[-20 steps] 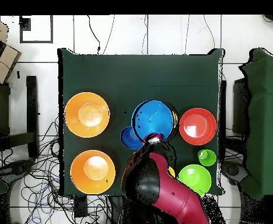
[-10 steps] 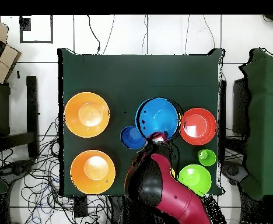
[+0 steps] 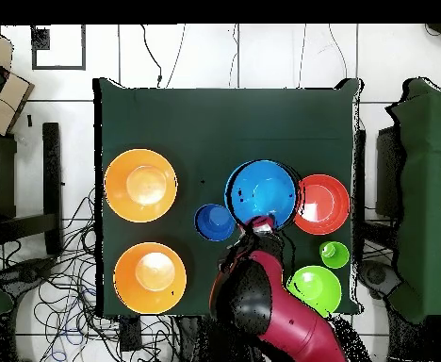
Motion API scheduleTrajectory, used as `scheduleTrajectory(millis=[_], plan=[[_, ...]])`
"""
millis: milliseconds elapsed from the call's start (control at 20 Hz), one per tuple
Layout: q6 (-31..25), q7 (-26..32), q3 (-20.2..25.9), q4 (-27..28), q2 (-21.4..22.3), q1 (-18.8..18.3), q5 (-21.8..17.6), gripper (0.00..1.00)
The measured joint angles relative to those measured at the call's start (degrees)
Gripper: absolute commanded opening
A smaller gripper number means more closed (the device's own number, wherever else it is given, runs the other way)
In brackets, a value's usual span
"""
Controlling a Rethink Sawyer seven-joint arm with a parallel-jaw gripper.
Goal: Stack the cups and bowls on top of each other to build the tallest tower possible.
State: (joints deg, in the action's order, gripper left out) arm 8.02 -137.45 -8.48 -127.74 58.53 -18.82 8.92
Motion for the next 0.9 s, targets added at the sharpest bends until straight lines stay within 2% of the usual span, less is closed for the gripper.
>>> scheduleTrajectory(millis=[500,900], plan=[[0.17,-2.41,2.14,-1.01,0.67,-0.29,0.00,0.00],[2.36,-5.07,3.90,-1.37,0.64,-0.37,0.00,0.00]])
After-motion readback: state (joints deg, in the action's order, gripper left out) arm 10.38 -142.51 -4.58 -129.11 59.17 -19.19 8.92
